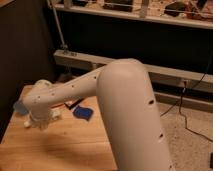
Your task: Push the ceramic bowl across the table
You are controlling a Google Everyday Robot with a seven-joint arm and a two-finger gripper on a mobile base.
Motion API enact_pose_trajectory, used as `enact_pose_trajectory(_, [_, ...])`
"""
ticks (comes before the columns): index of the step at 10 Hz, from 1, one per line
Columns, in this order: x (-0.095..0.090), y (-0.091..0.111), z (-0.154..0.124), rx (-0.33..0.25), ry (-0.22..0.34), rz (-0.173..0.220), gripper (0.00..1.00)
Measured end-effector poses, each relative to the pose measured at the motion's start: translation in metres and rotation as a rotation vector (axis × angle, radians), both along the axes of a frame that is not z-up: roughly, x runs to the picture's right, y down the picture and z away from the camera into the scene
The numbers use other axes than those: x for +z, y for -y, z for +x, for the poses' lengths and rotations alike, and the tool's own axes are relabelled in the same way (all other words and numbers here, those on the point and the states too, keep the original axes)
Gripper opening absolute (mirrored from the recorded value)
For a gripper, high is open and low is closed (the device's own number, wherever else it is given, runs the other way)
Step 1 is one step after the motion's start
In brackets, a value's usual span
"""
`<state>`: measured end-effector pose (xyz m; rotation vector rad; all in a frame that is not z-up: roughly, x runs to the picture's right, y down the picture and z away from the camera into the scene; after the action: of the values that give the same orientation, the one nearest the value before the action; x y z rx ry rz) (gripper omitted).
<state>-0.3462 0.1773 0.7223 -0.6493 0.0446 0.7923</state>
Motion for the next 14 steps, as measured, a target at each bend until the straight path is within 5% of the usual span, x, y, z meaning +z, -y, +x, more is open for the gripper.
enact_pose_trajectory(2, [-0.023,-0.003,-0.029,-0.153,-0.049,0.168,0.14])
enact_pose_trajectory(4, [-0.052,-0.032,-0.066,-0.331,-0.090,0.283,0.14])
enact_pose_trajectory(6, [-0.070,-0.065,-0.092,-0.453,-0.111,0.307,0.14])
enact_pose_trajectory(8, [-0.080,-0.113,-0.124,-0.561,-0.114,0.265,0.14])
enact_pose_trajectory(10, [-0.083,-0.160,-0.158,-0.598,-0.083,0.158,0.14])
enact_pose_trajectory(12, [-0.097,-0.191,-0.204,-0.521,0.036,-0.012,0.14])
enact_pose_trajectory(14, [-0.124,-0.179,-0.244,-0.405,0.193,-0.139,0.14])
